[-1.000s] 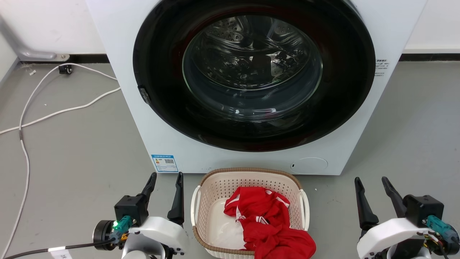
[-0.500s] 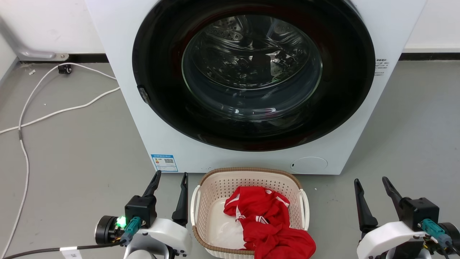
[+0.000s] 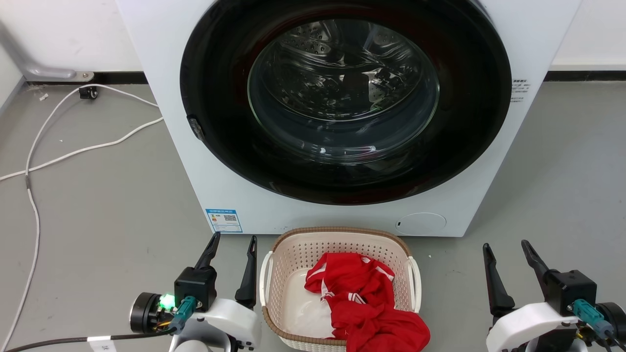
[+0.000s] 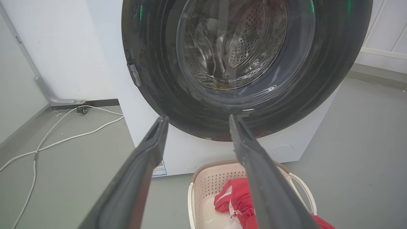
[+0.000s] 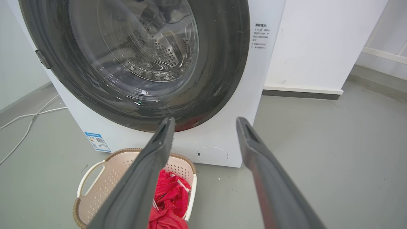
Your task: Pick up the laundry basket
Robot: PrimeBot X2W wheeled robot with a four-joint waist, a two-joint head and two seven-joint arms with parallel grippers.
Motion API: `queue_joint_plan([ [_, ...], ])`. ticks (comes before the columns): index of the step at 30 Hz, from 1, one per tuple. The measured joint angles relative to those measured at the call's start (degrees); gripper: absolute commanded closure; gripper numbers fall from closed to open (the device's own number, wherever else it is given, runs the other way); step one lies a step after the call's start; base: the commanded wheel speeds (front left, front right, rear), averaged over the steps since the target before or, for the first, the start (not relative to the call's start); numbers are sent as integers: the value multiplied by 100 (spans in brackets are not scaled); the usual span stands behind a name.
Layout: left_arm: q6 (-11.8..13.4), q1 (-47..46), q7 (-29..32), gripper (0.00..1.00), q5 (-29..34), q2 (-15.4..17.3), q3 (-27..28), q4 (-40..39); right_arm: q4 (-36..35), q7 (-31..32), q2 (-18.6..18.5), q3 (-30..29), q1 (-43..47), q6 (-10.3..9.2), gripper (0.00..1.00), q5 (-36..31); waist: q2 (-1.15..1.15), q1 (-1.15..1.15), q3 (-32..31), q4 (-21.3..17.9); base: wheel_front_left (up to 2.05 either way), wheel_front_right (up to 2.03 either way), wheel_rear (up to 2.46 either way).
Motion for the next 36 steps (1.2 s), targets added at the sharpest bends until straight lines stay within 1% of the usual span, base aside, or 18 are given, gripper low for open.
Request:
queue_joint_plan([
  [13,-5,-11,-5,0,-49,-1,19,63,88,-63,0,23,-22,0,0,63,0,0,64,-13,0,0,0],
  [17,-5,-58,-7,0,-49,-1,14,97,123,-47,0,24,-85,0,0,104,0,0,157,-21,0,0,0],
  [20,-8,-146,-7,0,-60,-1,-34,270,196,14,0,31,-142,0,0,161,0,0,299,-31,0,0,0],
  [25,12,-400,-13,0,-205,-2,-176,584,431,62,0,96,-313,0,0,204,0,0,685,-60,0,0,0],
  [30,69,-794,-13,0,-348,-3,-280,1057,776,57,0,160,-623,0,0,227,0,1,1210,-92,0,0,0],
  [33,69,-1081,-13,0,-420,-3,-283,1414,1076,11,1,200,-842,0,0,257,0,1,1550,-114,0,0,0],
  [34,69,-1286,-13,0,-458,-4,-267,1667,1288,-21,1,230,-1014,0,0,259,0,1,1778,-129,0,0,0],
  [36,58,-1508,-13,0,-488,-2,-226,1911,1530,-44,0,272,-1213,0,0,259,0,1,2001,-148,0,0,0],
])
